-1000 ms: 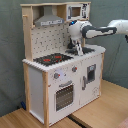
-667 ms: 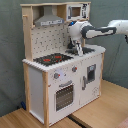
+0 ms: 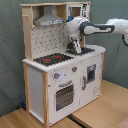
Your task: Play with the kitchen
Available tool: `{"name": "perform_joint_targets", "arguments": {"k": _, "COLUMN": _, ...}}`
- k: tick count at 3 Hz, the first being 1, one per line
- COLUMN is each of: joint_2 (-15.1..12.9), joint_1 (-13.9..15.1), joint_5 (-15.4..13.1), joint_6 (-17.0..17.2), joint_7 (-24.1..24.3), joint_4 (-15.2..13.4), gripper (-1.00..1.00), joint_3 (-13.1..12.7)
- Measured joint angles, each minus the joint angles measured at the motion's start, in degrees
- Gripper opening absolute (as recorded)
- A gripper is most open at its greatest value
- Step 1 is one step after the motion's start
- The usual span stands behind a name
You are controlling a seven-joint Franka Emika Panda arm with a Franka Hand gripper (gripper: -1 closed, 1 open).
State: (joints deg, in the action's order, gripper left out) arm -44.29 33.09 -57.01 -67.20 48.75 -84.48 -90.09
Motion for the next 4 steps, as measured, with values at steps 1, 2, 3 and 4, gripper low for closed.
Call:
{"name": "perform_joint_targets", "arguments": {"k": 1, "joint_2": 0.14, "joint_1": -2.77, "joint_5": -0.15, "joint_6": 3.28, "joint_7": -0.01, "joint_4": 4.0, "gripper": -1.0, "joint_3": -0.24}}
{"name": "perform_joint_targets", "arguments": {"k": 2, "joint_2": 0.34, "joint_1": -7.27, "joint_5": -0.94, "joint_6": 3.84, "joint_7": -0.02, "joint_4": 7.46, "gripper": -1.0, "joint_3": -1.24}}
{"name": "perform_joint_targets", "arguments": {"k": 3, "joint_2": 0.2, "joint_1": -12.02, "joint_5": -2.4, "joint_6": 3.81, "joint_7": -0.75, "joint_4": 10.36, "gripper": -1.0, "joint_3": -1.05}}
{"name": "perform_joint_targets", "arguments": {"k": 4, "joint_2": -0.09, "joint_1": -16.84, "joint_5": -4.36, "joint_6": 3.3, "joint_7": -2.23, "joint_4": 12.76, "gripper": -1.0, "joint_3": -0.5}}
